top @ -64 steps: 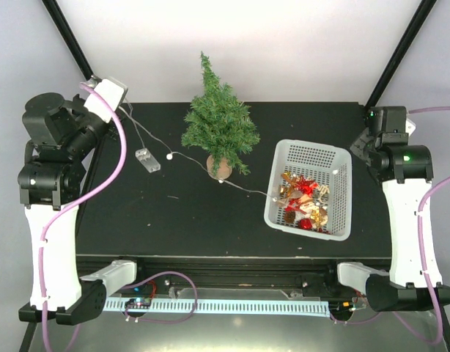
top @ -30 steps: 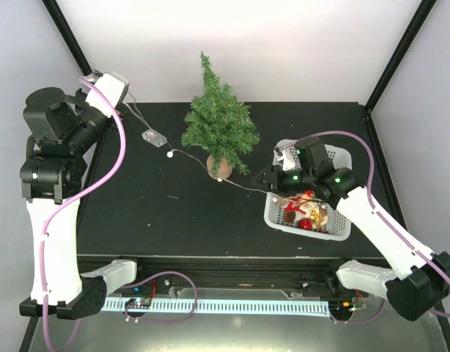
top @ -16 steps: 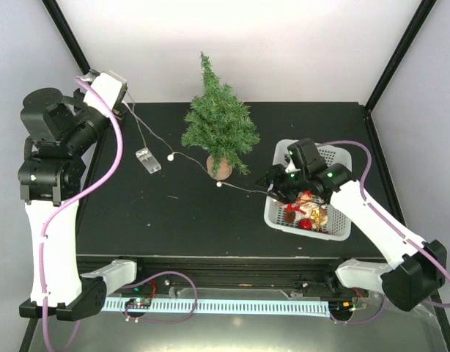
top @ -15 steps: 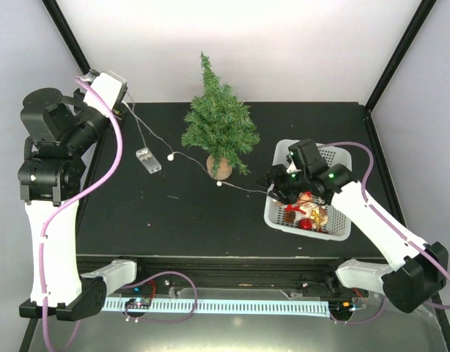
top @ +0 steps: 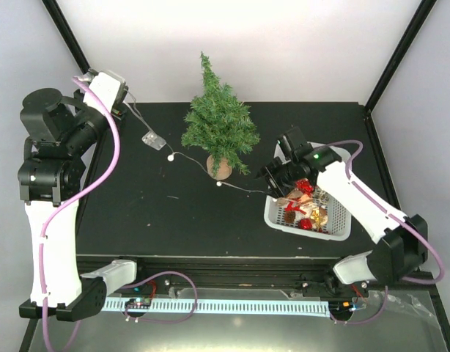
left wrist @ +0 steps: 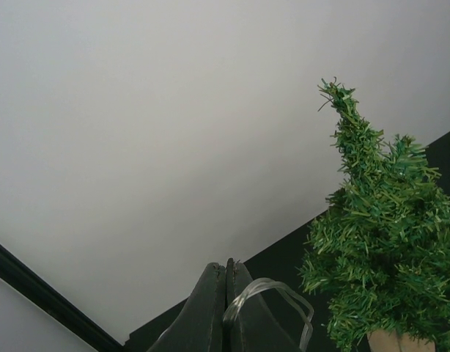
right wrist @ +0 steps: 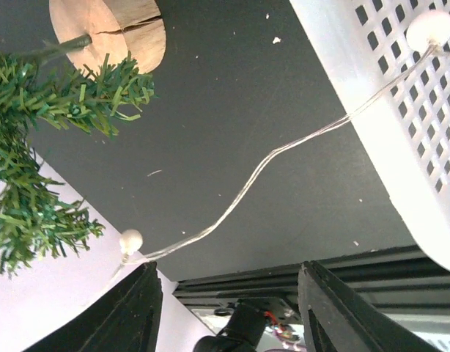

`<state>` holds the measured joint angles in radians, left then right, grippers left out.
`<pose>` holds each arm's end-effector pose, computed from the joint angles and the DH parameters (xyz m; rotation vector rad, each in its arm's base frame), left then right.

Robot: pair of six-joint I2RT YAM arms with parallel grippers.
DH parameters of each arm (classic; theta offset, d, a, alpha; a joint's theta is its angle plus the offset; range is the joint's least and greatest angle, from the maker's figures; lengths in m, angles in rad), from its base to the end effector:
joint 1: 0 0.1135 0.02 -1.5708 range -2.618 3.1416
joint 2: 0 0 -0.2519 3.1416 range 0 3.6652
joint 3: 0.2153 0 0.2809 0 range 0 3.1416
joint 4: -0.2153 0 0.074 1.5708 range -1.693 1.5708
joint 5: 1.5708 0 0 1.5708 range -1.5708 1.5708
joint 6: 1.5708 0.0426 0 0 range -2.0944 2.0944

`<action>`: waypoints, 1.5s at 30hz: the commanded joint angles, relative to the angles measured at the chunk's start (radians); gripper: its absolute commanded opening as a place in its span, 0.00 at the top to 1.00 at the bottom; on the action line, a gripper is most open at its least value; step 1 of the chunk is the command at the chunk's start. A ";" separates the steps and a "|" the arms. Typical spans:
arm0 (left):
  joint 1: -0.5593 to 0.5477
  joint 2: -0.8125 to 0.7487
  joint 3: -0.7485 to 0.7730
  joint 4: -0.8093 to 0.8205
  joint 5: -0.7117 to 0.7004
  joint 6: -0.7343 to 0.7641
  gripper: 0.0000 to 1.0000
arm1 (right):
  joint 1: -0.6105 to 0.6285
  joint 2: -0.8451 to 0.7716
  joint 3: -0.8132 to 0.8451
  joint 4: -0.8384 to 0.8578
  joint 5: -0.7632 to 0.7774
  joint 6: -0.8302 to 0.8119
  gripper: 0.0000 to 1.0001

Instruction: Decorate the small christmas tree

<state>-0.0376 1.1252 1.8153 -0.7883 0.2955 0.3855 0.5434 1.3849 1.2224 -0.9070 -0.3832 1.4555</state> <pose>0.1984 -0.0199 0.5505 0.5640 1.5663 0.0169 0.2558 0.1731 0.2763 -1.1652 -2.7074 -0.9428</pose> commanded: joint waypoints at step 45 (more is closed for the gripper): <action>-0.033 0.003 0.112 -0.065 0.012 -0.002 0.99 | -0.045 0.266 0.093 -0.054 -0.007 0.009 0.63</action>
<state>-0.0669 1.1210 1.8851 -0.8379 0.3111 0.3832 0.5041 1.6817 1.3296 -0.9718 -0.4175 1.4715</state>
